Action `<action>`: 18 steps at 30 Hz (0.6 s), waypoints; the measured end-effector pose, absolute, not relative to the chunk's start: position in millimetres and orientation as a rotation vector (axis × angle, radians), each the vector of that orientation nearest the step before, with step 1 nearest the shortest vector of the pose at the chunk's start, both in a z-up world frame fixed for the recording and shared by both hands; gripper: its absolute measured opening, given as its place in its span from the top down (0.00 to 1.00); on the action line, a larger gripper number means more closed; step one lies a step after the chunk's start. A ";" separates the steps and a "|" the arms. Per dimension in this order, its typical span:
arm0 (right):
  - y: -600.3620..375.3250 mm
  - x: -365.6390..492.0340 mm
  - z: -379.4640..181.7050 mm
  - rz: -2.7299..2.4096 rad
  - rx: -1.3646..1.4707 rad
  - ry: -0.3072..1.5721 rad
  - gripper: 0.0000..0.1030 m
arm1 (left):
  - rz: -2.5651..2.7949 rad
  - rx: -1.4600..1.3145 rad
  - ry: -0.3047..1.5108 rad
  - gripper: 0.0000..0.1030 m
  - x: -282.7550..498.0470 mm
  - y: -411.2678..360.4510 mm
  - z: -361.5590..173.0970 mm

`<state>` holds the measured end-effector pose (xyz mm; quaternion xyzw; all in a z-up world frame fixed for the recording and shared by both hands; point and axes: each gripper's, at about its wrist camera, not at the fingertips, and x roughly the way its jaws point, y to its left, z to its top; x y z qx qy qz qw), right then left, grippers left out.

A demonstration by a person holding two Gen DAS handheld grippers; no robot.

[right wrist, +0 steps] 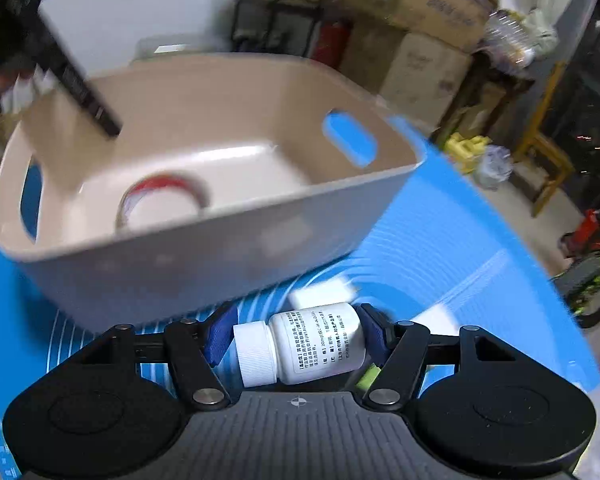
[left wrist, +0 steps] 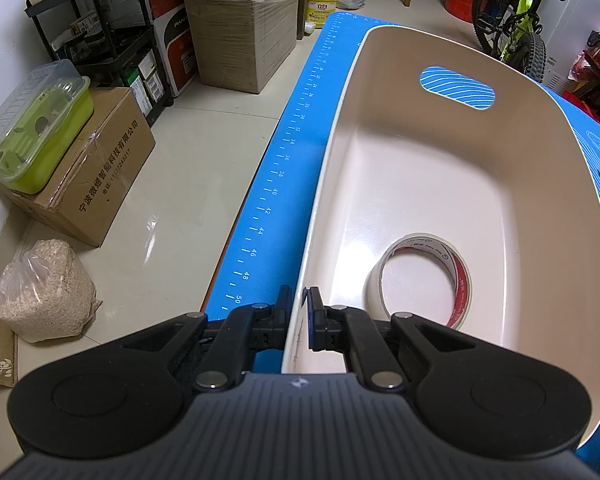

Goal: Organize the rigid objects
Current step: 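Lower the bottle into the tape roll in the bin and release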

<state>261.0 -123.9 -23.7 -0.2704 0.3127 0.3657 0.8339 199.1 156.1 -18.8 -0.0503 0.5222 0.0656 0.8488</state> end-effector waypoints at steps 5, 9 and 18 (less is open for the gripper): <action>-118.0 272.5 19.9 0.733 -0.486 0.563 0.34 | 0.137 -0.108 1.101 0.91 198.8 156.5 -18.8; -101.3 279.0 47.0 0.747 -0.439 0.510 0.34 | 0.137 -0.106 1.100 0.91 198.9 156.0 -18.4; -5.1 282.2 37.9 0.894 -0.545 0.571 0.34 | 0.138 -0.106 1.101 0.91 198.8 155.8 -18.2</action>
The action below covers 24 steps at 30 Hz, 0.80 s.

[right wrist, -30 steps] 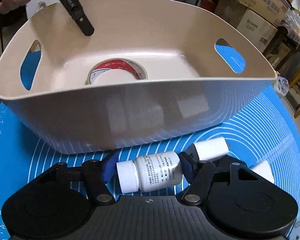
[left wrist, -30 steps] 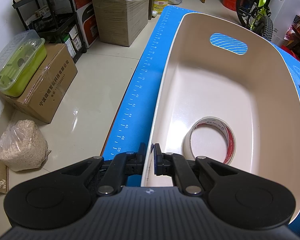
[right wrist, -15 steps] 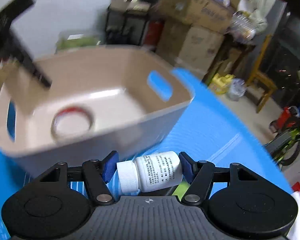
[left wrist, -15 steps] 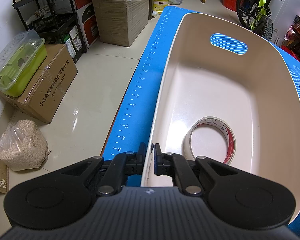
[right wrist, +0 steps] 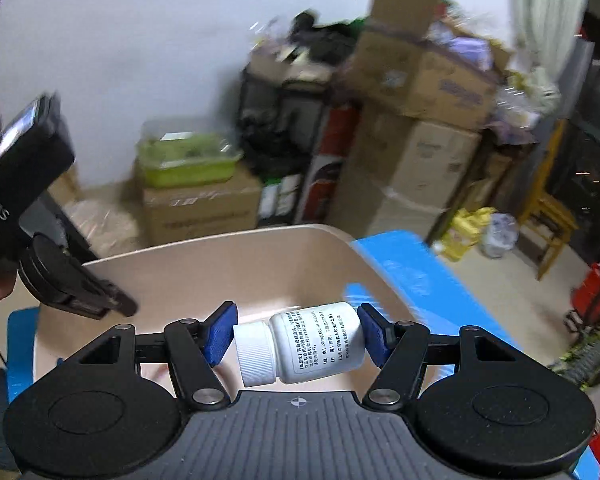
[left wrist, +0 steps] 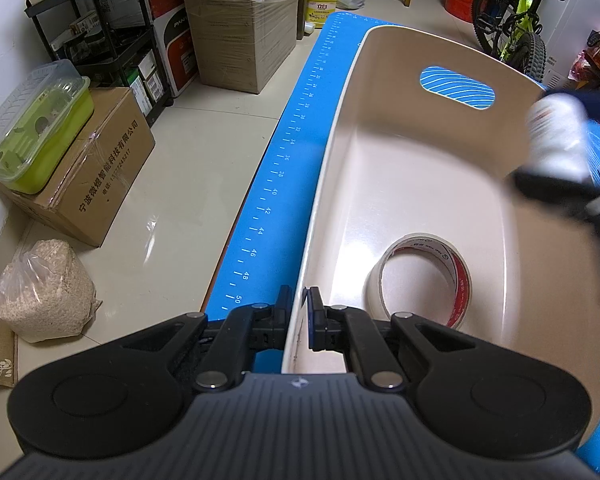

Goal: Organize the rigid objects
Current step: 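Lower the bottle into the tape roll in the bin and release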

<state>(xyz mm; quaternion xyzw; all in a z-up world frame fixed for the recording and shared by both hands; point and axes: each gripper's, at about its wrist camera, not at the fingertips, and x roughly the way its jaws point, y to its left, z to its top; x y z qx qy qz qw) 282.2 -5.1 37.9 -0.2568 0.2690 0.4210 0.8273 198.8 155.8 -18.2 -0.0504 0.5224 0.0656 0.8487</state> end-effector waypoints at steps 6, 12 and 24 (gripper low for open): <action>40.1 281.0 0.6 0.946 -0.660 0.715 0.34 | 0.138 -0.106 1.101 0.91 198.9 155.6 -18.3; 59.6 280.7 -26.0 0.967 -0.753 0.843 0.34 | 0.138 -0.105 1.101 0.91 198.9 154.9 -18.5; 76.8 270.8 -52.9 0.987 -0.901 0.958 0.34 | 0.140 -0.105 1.102 0.91 199.2 154.4 -20.0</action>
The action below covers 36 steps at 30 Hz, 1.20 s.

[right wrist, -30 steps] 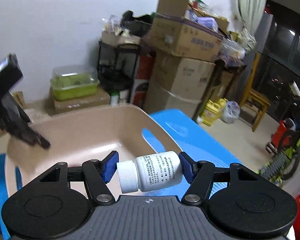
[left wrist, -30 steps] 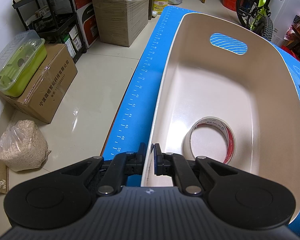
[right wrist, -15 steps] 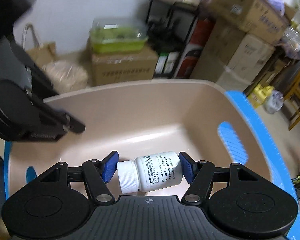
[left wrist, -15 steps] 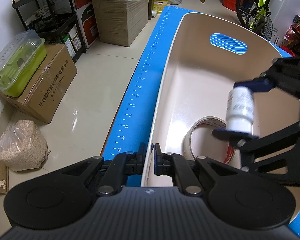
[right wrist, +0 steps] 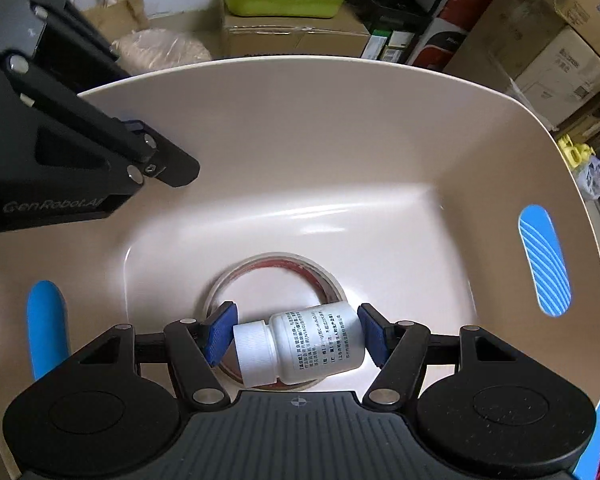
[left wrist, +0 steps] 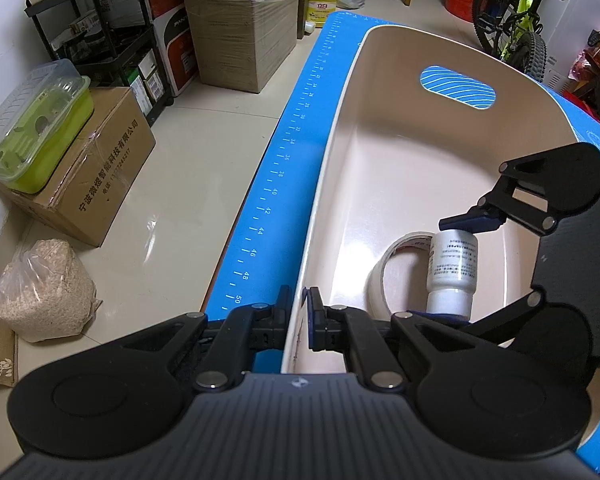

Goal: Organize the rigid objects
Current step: 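Lower the bottle into the tape roll in the bin and release, then move the right tool back to the black remote control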

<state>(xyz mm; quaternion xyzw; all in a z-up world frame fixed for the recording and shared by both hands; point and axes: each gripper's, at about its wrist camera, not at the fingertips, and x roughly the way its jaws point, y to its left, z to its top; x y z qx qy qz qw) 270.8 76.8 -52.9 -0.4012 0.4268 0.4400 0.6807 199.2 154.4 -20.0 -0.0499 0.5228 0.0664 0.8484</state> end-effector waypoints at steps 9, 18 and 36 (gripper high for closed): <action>77.9 264.3 -54.0 0.969 -0.941 0.950 0.30 | 0.141 -0.105 1.102 0.91 199.2 154.7 -19.7; 39.8 269.3 0.5 0.937 -0.776 0.857 0.27 | 0.140 -0.109 1.102 0.91 199.7 155.0 -18.8; -138.9 261.8 4.8 0.429 -0.400 0.839 0.28 | 0.139 -0.118 1.100 0.91 200.6 155.2 -18.1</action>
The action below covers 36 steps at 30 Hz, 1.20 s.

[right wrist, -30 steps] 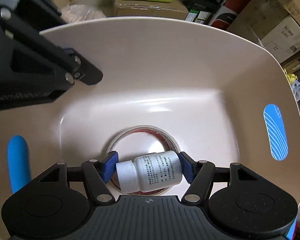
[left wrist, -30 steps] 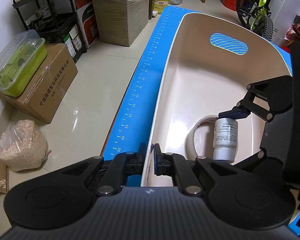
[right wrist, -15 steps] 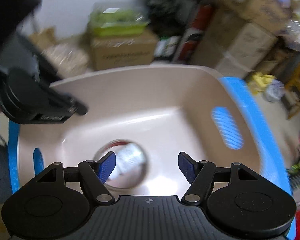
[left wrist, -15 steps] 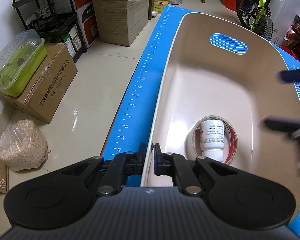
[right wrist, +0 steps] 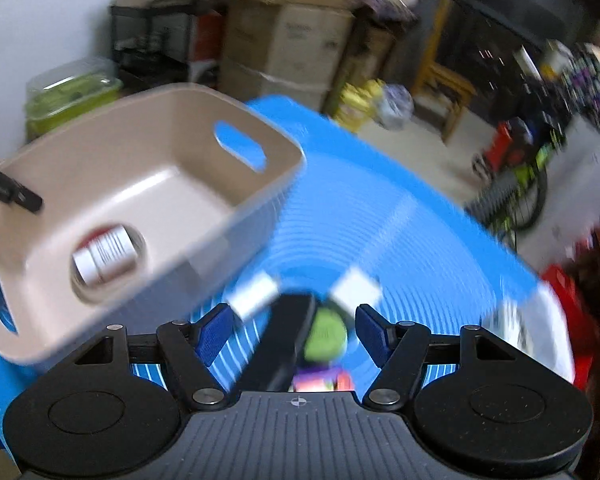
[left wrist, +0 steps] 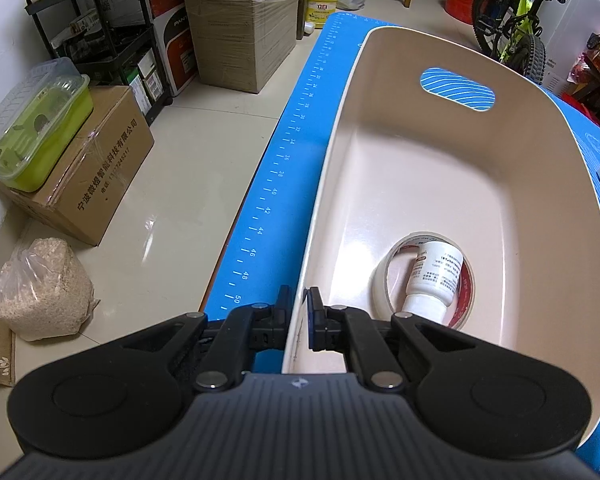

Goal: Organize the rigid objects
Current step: 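Move the right tool back to the black remote control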

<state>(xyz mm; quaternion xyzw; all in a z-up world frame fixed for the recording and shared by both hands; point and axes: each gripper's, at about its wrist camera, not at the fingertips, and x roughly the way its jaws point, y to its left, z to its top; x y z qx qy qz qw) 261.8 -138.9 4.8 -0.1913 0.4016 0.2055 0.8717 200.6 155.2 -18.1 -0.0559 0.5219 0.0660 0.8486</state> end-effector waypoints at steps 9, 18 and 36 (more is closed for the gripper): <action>-152.2 267.6 -50.3 0.395 -0.290 0.901 0.36 | 0.140 -0.118 1.100 0.91 200.8 156.0 -17.8; -150.0 287.2 -75.8 0.388 -0.162 0.949 0.43 | 0.138 -0.120 1.099 0.91 200.9 157.0 -17.8; -126.1 292.4 -82.5 0.423 -0.141 0.988 0.55 | 0.138 -0.120 1.099 0.91 201.3 157.6 -17.9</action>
